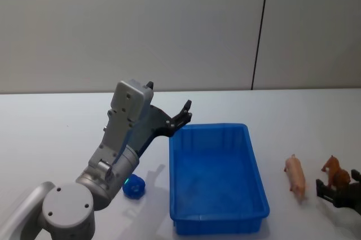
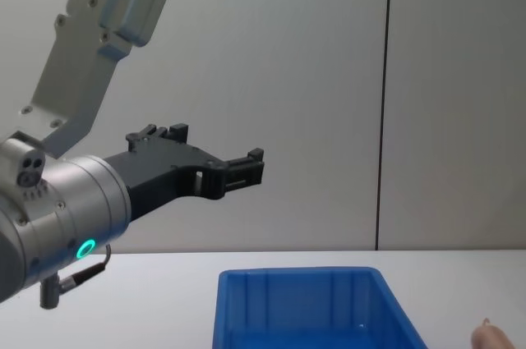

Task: Pick up the two dolls from the table and place them into the box.

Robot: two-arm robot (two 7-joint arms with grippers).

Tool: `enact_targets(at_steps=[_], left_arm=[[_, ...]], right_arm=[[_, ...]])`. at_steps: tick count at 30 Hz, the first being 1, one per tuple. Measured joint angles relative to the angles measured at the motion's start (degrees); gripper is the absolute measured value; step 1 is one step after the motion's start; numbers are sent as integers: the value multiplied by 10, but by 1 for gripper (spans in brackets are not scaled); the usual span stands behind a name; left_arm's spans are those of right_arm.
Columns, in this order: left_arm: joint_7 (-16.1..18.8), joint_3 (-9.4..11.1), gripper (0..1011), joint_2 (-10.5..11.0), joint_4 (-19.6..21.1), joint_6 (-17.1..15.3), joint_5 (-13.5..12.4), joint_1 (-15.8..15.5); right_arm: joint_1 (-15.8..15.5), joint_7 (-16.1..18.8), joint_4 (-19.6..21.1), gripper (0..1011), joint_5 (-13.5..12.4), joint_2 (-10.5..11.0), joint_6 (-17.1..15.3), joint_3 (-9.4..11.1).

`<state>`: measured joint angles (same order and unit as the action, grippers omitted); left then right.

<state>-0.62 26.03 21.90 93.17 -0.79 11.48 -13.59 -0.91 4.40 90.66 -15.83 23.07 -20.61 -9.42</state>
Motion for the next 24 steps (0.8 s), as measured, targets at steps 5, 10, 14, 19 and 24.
enact_targets(at_steps=[5,10,14,19,24], left_arm=[[0,0,1000,0,0,0,0,0],[0,0,1000,0,0,0,0,0],[0,0,1001,0,0,0,0,0],[0,0,1000,0,0,0,0,0],[0,0,1000,0,0,0,0,0]], right_arm=[[4,1,-11,910,4,-3,-4,-1],[10,1,-23,761,8,-7,-3,-2],[13,0,-30,645,11,-9,2,-3],[16,-1,-33,461,19,-11,11,-4],[18,-1,-33,426,32,-13,27,-5]])
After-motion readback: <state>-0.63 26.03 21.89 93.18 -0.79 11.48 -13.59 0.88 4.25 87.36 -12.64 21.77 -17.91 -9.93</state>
